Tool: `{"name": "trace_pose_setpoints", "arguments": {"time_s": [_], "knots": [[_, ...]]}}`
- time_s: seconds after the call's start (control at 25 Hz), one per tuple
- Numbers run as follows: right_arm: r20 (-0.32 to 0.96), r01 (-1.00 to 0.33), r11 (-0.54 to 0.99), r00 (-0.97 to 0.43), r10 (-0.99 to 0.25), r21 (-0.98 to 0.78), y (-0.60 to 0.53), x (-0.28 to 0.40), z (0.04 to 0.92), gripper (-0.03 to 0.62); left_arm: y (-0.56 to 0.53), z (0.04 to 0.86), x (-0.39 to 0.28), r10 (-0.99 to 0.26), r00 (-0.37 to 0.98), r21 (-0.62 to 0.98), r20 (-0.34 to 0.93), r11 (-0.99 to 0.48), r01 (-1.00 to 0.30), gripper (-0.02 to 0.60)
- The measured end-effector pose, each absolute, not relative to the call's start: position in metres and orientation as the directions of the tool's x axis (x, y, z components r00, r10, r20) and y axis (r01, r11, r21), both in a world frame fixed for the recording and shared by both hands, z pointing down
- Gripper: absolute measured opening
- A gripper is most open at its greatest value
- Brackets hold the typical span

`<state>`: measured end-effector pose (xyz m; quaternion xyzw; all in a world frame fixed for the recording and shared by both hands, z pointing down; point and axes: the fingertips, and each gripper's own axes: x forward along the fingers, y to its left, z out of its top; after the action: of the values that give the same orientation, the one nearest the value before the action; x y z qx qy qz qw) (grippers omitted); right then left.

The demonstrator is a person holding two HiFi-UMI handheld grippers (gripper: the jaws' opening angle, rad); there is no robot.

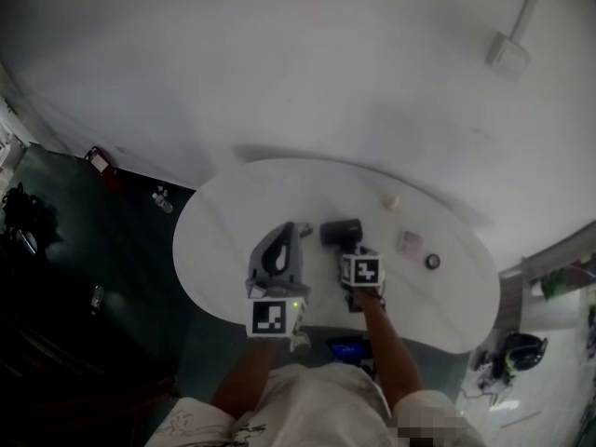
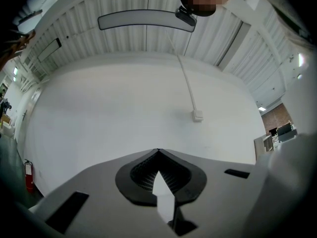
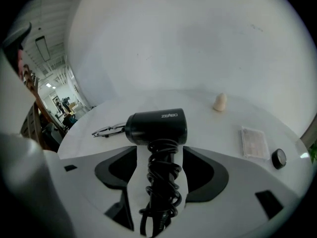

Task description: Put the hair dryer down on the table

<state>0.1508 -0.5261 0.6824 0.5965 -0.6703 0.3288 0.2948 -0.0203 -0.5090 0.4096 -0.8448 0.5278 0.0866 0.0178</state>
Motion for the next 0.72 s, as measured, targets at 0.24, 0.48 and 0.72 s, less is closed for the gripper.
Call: {"name": "trace_pose_setpoints", "arguments": {"time_s": [0.24, 0.48, 0.72], "knots": [[0.642, -0.984, 0.084, -0.168, -0.748, -0.158, -0.518, 0.150, 0.617, 0.279, -0.510, 0.411, -0.014, -0.886, 0.435, 0.065, -0.162, -0.450, -0.891, -0.002], [0.335, -0.976, 0.195, -0.217, -0.917, -0.098, -0.514, 0.141, 0.514, 0.278, -0.511, 0.406, -0.006, -0.881, 0.444, 0.058, -0.162, -0.458, -0.887, -0.002], [0.036, -0.973, 0.220, -0.223, -0.974, -0.065, -0.493, 0.134, 0.411, 0.261, -0.508, 0.397, 0.000, -0.870, 0.459, 0.042, -0.178, -0.473, -0.880, -0.002]]}}
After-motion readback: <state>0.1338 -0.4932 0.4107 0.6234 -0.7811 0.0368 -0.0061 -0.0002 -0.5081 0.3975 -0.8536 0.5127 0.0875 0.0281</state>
